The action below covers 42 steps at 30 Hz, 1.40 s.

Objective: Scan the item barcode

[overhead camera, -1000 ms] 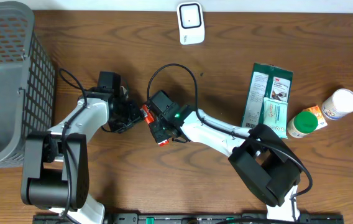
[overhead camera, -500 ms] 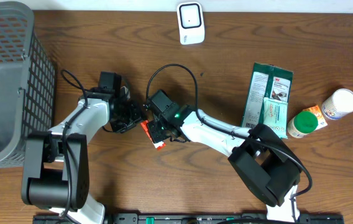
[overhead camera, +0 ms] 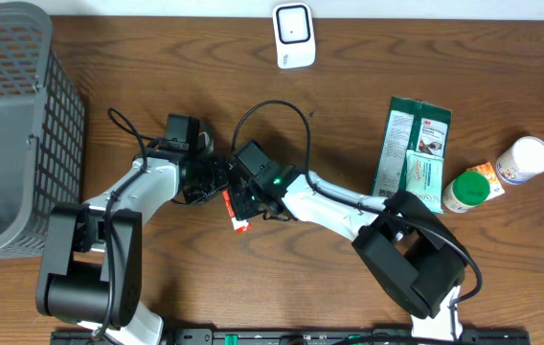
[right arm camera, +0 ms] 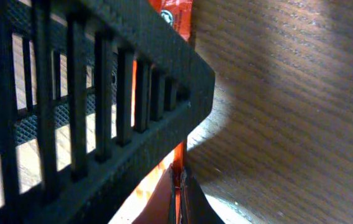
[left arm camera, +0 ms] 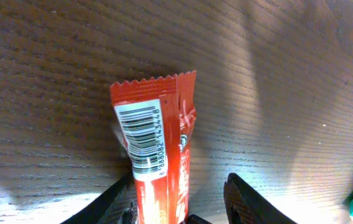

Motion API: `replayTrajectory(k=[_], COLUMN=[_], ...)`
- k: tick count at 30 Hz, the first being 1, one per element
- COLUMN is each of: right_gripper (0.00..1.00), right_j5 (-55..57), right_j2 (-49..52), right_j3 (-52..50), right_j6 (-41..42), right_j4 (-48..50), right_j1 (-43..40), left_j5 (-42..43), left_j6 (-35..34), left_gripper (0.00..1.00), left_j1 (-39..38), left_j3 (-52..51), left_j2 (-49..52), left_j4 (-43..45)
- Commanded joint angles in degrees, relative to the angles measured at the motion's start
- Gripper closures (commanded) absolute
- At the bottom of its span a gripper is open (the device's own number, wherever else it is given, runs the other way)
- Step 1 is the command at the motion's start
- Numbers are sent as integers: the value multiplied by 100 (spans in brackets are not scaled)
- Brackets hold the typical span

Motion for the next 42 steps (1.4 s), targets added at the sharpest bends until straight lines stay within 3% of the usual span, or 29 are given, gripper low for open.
replayTrajectory(k=[1,4,10,12,13,19,21,22,25,30,36,42], right_gripper=[99,99,99,99,99,99,86,73,64,70,73,78], right_j5=[31,28,31,28,28,-133,-212,-205,-208,-280,-315,-317], right_j2=[87,90,87,90,87,-160,-509,-774,-1200,-1797,-1873,-1873], right_j3=[-227,-227,-227,-227,-227,-203,-203,-203,-203,-205,-219,-219], right_j6=[2,0,0,0,0,-35,-326,-518,-627,-627,-737,-990], right_j4=[-57,-28,-13,-11,-9,9,-48,-140,-358,-1047,-1690,-2079], right_j1=[-24,-24,-24,-24,-24,-243,-385,-481,-723,-1482,-2662,-3220], left_j5=[-81,-116,-964,-962,-962,-1019,-1290,-1462,-2055,-3362,-5047,-5184], left_j6=[-48,-48,-52,-52,-55,-66,-44,-9,160,304,297,-136], left_gripper=[51,56,63,87,93,93,93,93,93,93,93,93], left_j1=[-42,-103,-275,-291,-291,-286,-286,-286,-289,-317,-911,-1659], left_j3=[-184,-249,-352,-354,-354,-175,-70,13,278,715,726,726], left_j2=[116,116,116,114,114,-28,-157,-254,-538,-1056,-1078,-378], left_j4=[-48,-153,-385,-367,-343,-304,-400,-546,-1071,-2063,-2177,-1910])
